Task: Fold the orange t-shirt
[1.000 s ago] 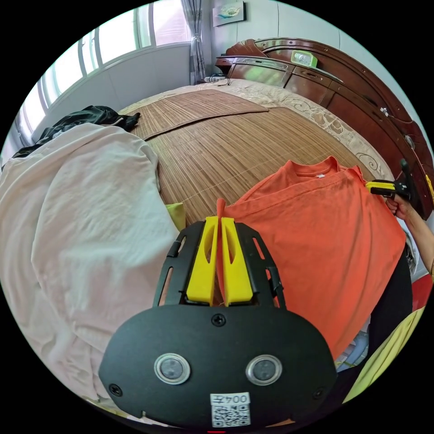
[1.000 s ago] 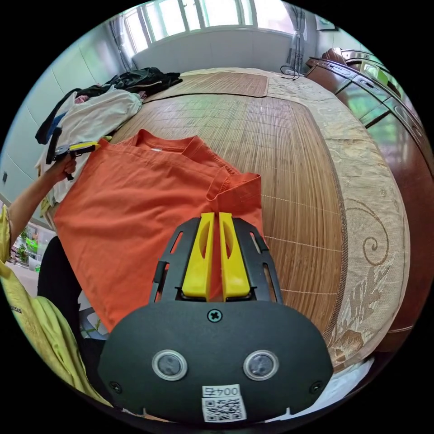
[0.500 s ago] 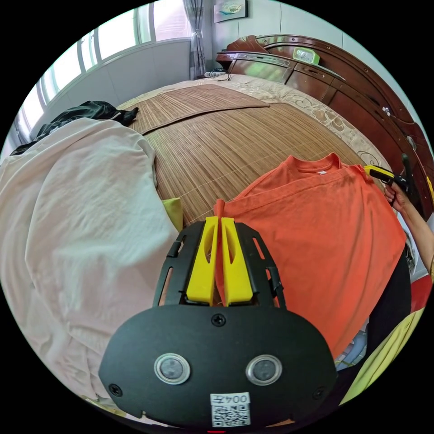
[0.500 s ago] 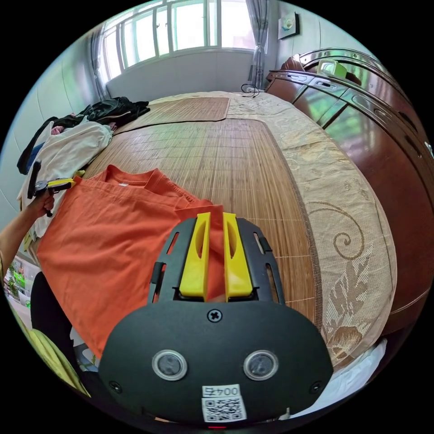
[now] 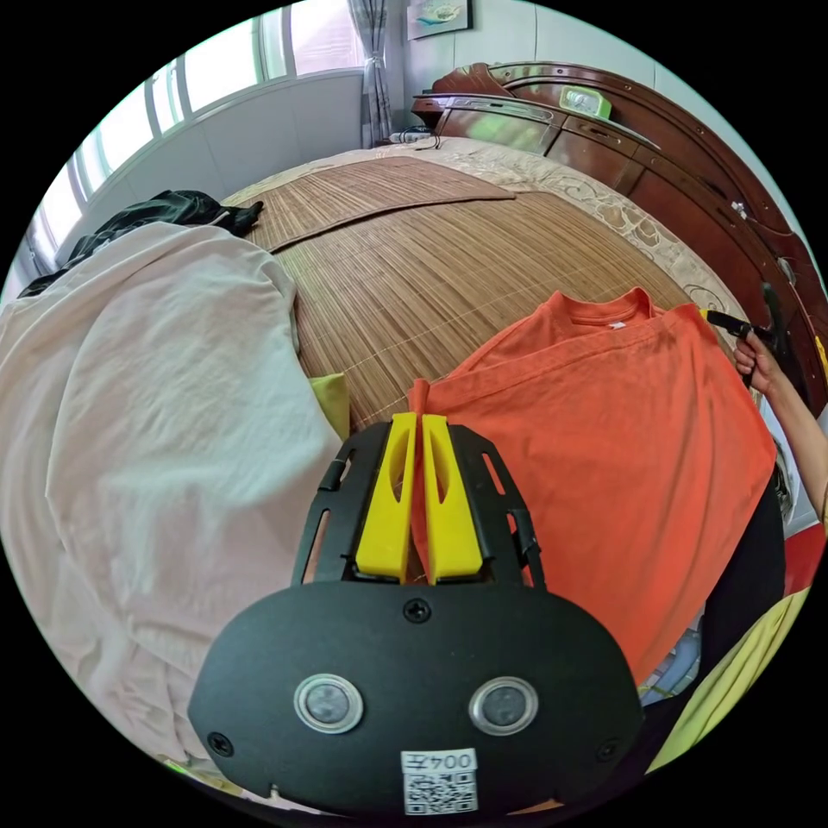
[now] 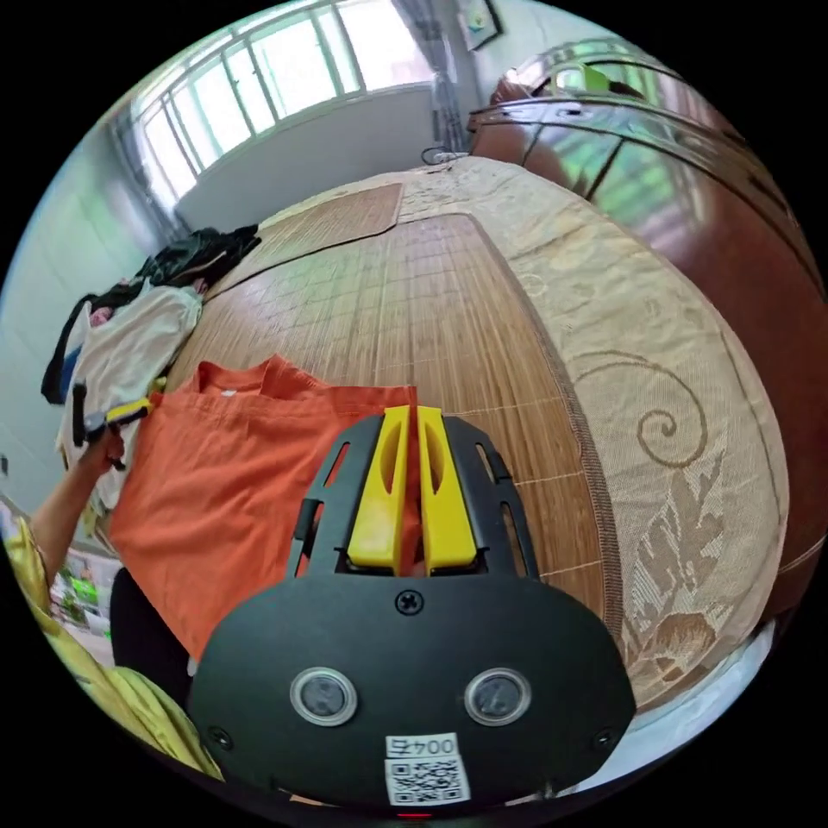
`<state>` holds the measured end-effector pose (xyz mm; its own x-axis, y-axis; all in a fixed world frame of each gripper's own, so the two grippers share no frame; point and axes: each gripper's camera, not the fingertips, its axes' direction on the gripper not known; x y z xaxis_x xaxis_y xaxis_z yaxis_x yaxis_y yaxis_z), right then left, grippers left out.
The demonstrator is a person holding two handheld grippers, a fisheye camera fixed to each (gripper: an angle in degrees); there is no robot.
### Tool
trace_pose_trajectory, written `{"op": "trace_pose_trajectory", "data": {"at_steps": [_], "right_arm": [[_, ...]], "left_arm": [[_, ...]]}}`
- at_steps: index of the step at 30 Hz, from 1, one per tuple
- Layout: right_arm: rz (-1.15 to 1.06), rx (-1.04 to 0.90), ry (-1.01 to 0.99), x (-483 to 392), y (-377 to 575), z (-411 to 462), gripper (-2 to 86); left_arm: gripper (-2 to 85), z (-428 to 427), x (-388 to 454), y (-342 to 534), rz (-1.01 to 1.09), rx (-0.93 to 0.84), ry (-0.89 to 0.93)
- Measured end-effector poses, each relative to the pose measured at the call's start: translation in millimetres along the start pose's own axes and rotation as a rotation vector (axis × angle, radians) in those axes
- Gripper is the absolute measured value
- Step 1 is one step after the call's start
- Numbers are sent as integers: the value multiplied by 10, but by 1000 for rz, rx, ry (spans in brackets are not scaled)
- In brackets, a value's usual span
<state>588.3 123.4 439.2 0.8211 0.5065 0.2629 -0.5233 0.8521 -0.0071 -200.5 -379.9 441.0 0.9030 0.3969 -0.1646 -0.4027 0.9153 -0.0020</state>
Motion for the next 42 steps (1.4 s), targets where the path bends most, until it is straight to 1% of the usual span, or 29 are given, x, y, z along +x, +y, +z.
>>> {"op": "trace_pose_trajectory", "data": {"at_steps": [3,5,7,9,11,14,16,17,19,21,23,25,28,31,33,36,40,42], "right_arm": [[150,-69,-125,390,-48,96,33],[230,-50,-248,614,-36,90,45],[335,-29,-485,900,5,120,83],[363,-28,-593,1022,21,141,111],[317,-43,-554,995,-3,104,116],[162,-86,-372,697,-88,28,118],[28,-124,-181,397,-137,16,109],[-5,-130,-119,320,-143,17,98],[-115,-155,84,71,-145,51,47],[-132,-152,116,25,-162,15,27],[-69,-108,78,142,-188,-95,23],[71,-84,-92,446,-178,-160,26],[195,-109,-260,718,-93,-100,44],[242,-68,-416,822,-26,-154,77],[232,-66,-397,780,-9,-186,73],[119,-91,-246,521,-10,-258,24],[24,32,-211,156,5,-721,7],[-23,57,-191,-5,-1,-928,4]], "left_arm": [[11,1,-10,3,-7,-2,4],[11,-4,-15,12,-9,-1,9],[11,-10,-21,21,-11,1,14],[11,-17,-27,30,-13,2,20],[11,-26,-28,38,-14,0,22],[11,-35,-20,56,-12,-1,20],[12,-42,-18,71,-14,-1,19],[12,-48,-17,82,-17,0,19],[12,-58,-15,98,-18,-1,17],[12,-70,-13,113,-19,-2,17],[12,-87,-16,134,-19,-5,20],[13,-102,-20,155,-21,-5,24],[12,-126,-28,196,-27,-3,31],[12,-155,-33,238,-33,-3,36],[12,-178,-36,269,-38,-1,38],[11,-257,-19,338,-46,23,0],[10,-496,17,477,-52,99,-13],[10,-630,21,536,-48,132,-10]]}}
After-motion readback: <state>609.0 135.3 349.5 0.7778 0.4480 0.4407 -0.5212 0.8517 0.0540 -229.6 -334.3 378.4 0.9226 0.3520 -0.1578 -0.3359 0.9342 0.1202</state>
